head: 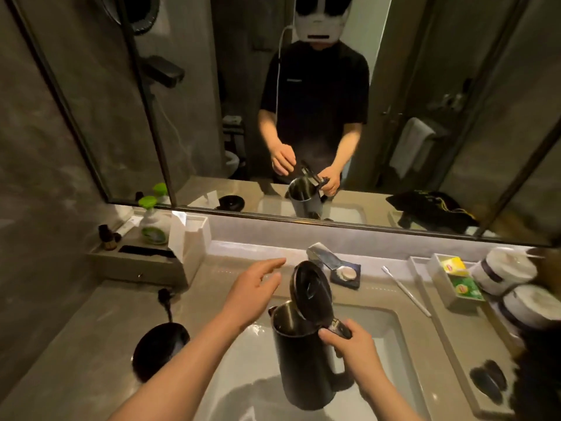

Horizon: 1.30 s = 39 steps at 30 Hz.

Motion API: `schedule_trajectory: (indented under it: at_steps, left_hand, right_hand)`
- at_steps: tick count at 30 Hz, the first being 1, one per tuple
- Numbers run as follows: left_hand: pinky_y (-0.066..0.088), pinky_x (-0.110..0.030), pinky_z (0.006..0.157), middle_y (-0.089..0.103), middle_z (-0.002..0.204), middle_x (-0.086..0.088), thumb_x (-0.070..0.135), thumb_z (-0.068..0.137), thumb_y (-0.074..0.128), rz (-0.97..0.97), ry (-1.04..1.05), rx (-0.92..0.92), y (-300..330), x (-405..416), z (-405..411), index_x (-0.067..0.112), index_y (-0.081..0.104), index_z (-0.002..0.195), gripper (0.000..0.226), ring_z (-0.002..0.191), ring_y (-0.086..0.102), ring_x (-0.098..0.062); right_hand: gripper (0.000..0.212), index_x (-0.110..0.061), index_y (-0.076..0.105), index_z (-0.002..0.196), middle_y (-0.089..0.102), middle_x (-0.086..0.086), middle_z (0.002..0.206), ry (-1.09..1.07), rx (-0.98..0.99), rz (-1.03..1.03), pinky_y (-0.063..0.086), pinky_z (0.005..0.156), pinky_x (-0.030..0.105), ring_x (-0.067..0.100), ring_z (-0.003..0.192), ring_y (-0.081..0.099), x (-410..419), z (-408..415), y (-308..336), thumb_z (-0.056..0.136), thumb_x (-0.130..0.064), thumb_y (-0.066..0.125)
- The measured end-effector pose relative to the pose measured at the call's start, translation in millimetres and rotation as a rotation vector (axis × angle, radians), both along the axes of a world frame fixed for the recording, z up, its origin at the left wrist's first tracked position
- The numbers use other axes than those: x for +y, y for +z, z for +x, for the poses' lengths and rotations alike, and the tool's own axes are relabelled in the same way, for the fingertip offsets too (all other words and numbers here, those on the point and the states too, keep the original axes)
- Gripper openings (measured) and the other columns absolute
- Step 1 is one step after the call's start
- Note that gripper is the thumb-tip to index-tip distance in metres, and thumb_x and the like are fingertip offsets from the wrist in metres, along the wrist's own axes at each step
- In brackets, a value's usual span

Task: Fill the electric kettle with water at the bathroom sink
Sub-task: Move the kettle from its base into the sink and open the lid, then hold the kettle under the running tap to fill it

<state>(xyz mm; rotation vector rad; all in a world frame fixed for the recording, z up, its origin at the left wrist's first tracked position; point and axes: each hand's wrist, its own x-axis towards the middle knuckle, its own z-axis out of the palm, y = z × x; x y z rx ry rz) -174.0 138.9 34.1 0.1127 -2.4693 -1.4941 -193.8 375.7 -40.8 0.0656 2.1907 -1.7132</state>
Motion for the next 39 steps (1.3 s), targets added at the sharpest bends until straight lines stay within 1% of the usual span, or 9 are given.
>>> schedule_trajectory:
  at_steps: [4, 8, 12, 15, 19, 23, 30, 35, 39]
  left_hand:
    - [0.043, -0.034, 0.096, 0.059, 0.127, 0.003, 0.027, 0.091, 0.051, -0.154, -0.065, -0.15, -31.0, 16.3, -33.9, 0.029, 0.057, 0.125, 0.034, 0.113, 0.053, -0.011]
    - [0.04, -0.033, 0.095, 0.056, 0.131, -0.002, 0.029, 0.09, 0.05, -0.357, -0.135, -0.193, -45.1, 34.4, -76.0, 0.024, 0.055, 0.128, 0.039, 0.116, 0.051, -0.017]
    - [0.038, -0.04, 0.101, 0.046, 0.141, -0.002, 0.026, 0.089, 0.053, -0.544, -0.169, -0.191, -53.3, 45.8, -120.6, 0.025, 0.048, 0.135, 0.046, 0.123, 0.045, -0.021]
    - [0.038, -0.044, 0.101, 0.038, 0.147, 0.001, 0.027, 0.089, 0.055, -0.722, -0.203, -0.16, -60.3, 50.7, -144.6, 0.027, 0.044, 0.137, 0.05, 0.127, 0.039, -0.024]
    - [0.039, -0.042, 0.097, 0.042, 0.145, -0.002, 0.032, 0.088, 0.054, -0.897, -0.277, -0.08, -67.9, 56.7, -165.6, 0.026, 0.048, 0.133, 0.046, 0.126, 0.039, -0.027]
    - [0.039, -0.037, 0.092, 0.05, 0.136, 0.002, 0.039, 0.087, 0.056, -0.93, -0.272, -0.028, -70.6, 64.0, -177.6, 0.028, 0.053, 0.128, 0.042, 0.122, 0.04, -0.022]
    - [0.044, -0.035, 0.076, 0.061, 0.119, 0.005, 0.047, 0.085, 0.058, -0.944, -0.225, 0.064, -72.9, 69.4, -185.5, 0.027, 0.063, 0.115, 0.037, 0.111, 0.049, -0.021]
    - [0.04, -0.028, 0.053, 0.063, 0.087, 0.01, 0.043, 0.085, 0.059, -0.814, -0.159, 0.06, -66.1, 62.2, -188.3, 0.031, 0.065, 0.094, 0.016, 0.079, 0.058, -0.015]
    - [0.035, -0.027, 0.052, 0.066, 0.087, 0.013, 0.05, 0.081, 0.063, -0.688, -0.146, -0.018, -58.1, 55.2, -189.6, 0.034, 0.065, 0.087, 0.017, 0.073, 0.059, -0.013]
  right_hand:
    - [0.024, -0.02, 0.073, 0.076, 0.069, -0.002, 0.06, -0.089, -0.066, 0.044, 0.047, 0.058, 0.032, 0.014, 0.056, 0.055, 45.3, -9.0, -23.6, 0.064, -0.039, 0.082]
    - [0.021, -0.025, 0.074, 0.078, 0.07, -0.002, 0.062, -0.106, -0.105, 0.071, 0.048, 0.058, 0.032, 0.012, 0.056, 0.056, 62.2, -23.7, -45.1, 0.065, -0.039, 0.082]
    - [0.029, -0.015, 0.071, 0.082, 0.066, 0.002, 0.06, -0.088, -0.134, 0.095, 0.049, 0.06, 0.031, 0.01, 0.054, 0.055, 59.7, -39.5, -61.0, 0.068, -0.038, 0.082]
    - [0.029, -0.008, 0.07, 0.084, 0.063, -0.005, 0.058, -0.088, -0.142, 0.072, 0.049, 0.06, 0.03, 0.013, 0.057, 0.055, 56.6, -49.4, -70.4, 0.07, -0.031, 0.081]
    - [0.044, -0.001, 0.069, 0.089, 0.062, -0.001, 0.061, -0.111, -0.145, 0.013, 0.048, 0.059, 0.029, 0.011, 0.056, 0.055, 54.6, -59.2, -75.7, 0.064, -0.036, 0.08]
    - [0.054, 0.004, 0.065, 0.092, 0.06, 0.004, 0.065, -0.116, -0.134, -0.024, 0.048, 0.06, 0.03, 0.012, 0.057, 0.056, 54.2, -67.3, -79.4, 0.062, -0.038, 0.079]
    - [0.056, -0.001, 0.068, 0.093, 0.064, 0.004, 0.068, -0.135, -0.141, -0.042, 0.051, 0.062, 0.03, 0.01, 0.056, 0.059, 51.9, -75.0, -84.4, 0.06, -0.044, 0.078]
    - [0.058, 0.002, 0.067, 0.092, 0.064, 0.004, 0.066, -0.14, -0.137, -0.051, 0.051, 0.063, 0.032, 0.011, 0.057, 0.059, 45.4, -79.5, -83.6, 0.059, -0.045, 0.079]
    - [0.05, -0.002, 0.069, 0.092, 0.064, 0.002, 0.066, -0.133, -0.135, -0.045, 0.051, 0.064, 0.033, 0.014, 0.06, 0.059, 38.4, -79.3, -82.5, 0.063, -0.042, 0.077]
